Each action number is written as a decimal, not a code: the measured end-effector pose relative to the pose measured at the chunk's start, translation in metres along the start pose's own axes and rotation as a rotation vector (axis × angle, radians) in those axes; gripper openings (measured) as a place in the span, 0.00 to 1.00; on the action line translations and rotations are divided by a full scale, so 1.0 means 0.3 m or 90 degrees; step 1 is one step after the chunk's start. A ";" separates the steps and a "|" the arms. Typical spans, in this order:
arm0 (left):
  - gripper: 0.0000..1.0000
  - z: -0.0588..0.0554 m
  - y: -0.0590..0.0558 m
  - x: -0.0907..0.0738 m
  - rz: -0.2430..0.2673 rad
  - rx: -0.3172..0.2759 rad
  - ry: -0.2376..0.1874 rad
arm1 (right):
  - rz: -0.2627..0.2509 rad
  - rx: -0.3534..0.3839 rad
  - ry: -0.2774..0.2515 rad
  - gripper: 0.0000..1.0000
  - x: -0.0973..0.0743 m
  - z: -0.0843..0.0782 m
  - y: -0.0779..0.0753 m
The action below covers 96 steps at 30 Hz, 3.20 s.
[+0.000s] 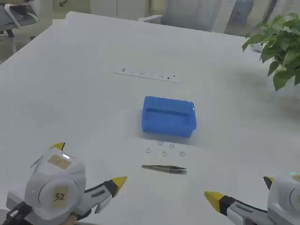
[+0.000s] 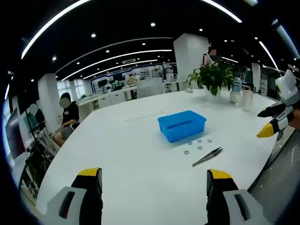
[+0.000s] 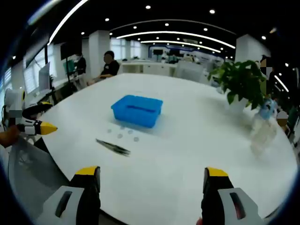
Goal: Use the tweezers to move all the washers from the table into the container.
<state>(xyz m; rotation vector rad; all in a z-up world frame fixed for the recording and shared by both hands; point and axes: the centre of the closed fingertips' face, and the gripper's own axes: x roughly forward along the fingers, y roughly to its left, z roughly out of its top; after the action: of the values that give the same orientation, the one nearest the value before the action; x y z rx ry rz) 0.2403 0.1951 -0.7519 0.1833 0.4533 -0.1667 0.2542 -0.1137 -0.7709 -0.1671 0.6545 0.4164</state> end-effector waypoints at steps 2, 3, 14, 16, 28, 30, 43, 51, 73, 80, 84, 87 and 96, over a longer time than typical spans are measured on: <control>0.94 -0.001 -0.003 0.001 -0.002 0.002 0.002 | -0.001 0.000 -0.002 0.90 -0.001 0.001 0.000; 0.94 -0.002 -0.004 0.002 -0.003 0.002 0.002 | -0.001 0.000 -0.002 0.90 -0.001 0.001 -0.001; 0.95 -0.003 -0.004 0.003 -0.002 0.004 0.003 | 0.001 -0.005 0.002 0.89 0.002 -0.003 0.001; 0.95 -0.003 -0.005 0.003 -0.003 0.004 0.003 | 0.002 -0.003 0.001 0.89 0.002 -0.001 0.002; 0.95 -0.006 -0.007 0.004 -0.004 0.008 0.006 | 0.001 -0.003 0.001 0.89 0.002 -0.002 -0.001; 0.95 -0.007 -0.006 0.004 -0.004 0.009 0.007 | 0.001 -0.003 0.002 0.89 0.002 -0.003 -0.001; 0.95 -0.008 -0.009 0.004 -0.006 0.011 0.010 | -0.004 0.000 -0.002 0.89 0.000 0.001 -0.007; 0.95 -0.010 -0.008 0.005 -0.005 0.011 0.012 | -0.005 0.000 -0.002 0.89 0.000 0.001 -0.009; 0.95 -0.012 -0.026 0.007 -0.021 0.020 0.025 | 0.013 0.016 -0.005 0.89 -0.004 0.009 0.004; 0.85 0.005 -0.063 0.004 -0.070 0.016 0.038 | 0.025 0.006 0.000 0.87 0.003 0.026 0.015; 0.75 0.024 -0.101 0.019 -0.126 0.042 0.051 | 0.039 -0.004 0.010 0.84 0.017 0.030 0.025; 0.66 0.036 -0.127 0.038 -0.157 0.045 0.054 | 0.047 -0.009 0.016 0.83 0.031 0.033 0.034; 0.32 0.046 -0.221 0.134 -0.273 0.079 0.097 | 0.075 -0.013 0.036 0.78 0.066 0.031 0.063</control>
<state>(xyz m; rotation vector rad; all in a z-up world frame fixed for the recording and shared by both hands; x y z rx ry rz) 0.2685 0.1230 -0.7669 0.2199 0.6317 -0.6049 0.2654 -0.0875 -0.7762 -0.1608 0.7184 0.5332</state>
